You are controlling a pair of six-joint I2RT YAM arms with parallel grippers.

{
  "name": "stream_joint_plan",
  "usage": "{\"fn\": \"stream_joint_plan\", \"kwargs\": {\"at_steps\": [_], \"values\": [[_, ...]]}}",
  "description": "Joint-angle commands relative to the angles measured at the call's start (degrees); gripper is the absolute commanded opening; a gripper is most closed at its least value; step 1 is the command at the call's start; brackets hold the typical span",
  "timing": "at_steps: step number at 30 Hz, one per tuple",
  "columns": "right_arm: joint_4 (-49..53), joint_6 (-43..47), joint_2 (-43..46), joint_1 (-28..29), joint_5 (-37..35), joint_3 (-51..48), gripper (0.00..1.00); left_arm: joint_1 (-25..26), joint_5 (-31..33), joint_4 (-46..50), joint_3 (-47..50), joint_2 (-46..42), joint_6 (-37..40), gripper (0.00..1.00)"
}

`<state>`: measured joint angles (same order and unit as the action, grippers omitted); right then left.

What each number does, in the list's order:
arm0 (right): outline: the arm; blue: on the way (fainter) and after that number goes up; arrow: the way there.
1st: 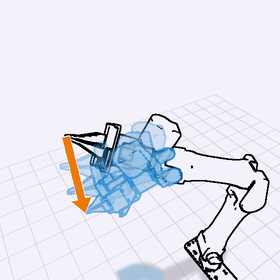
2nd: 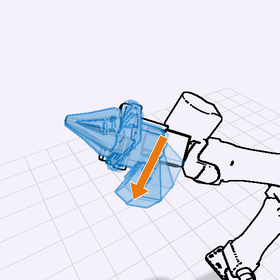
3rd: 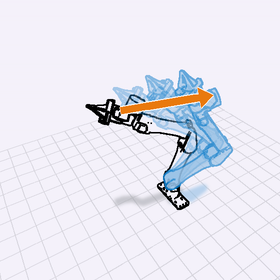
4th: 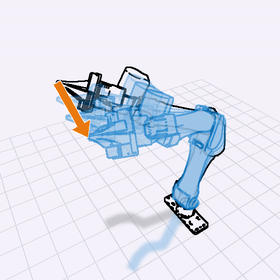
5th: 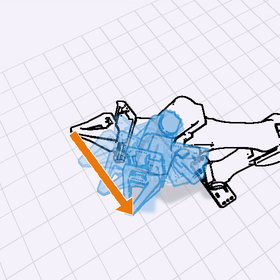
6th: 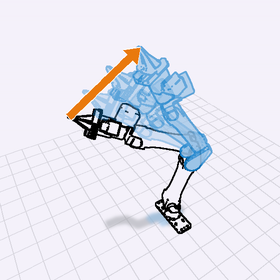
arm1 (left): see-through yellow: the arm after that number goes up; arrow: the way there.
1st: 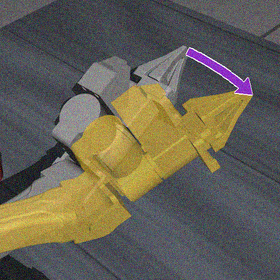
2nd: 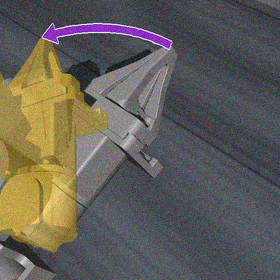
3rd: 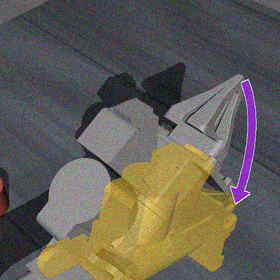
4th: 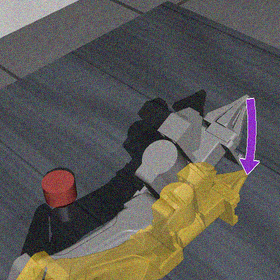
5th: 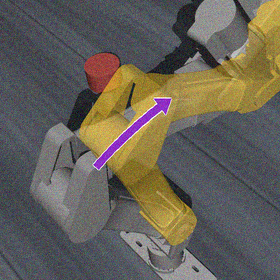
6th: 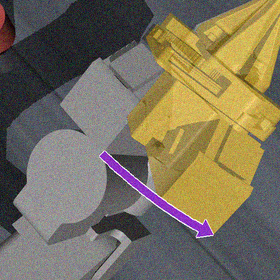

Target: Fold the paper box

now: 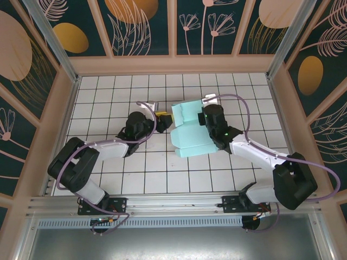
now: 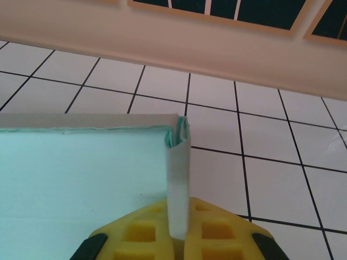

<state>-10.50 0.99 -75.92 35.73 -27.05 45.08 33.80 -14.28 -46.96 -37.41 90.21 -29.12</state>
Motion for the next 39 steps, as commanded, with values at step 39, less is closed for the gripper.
{"fn": "stream_joint_plan", "kwargs": {"at_steps": [39], "values": [[-0.51, 0.28, -3.88, 7.0, -3.1, 7.2, 0.0, 1.12, -4.96, -0.83, -8.06, 12.7, -5.05, 0.33]]}}
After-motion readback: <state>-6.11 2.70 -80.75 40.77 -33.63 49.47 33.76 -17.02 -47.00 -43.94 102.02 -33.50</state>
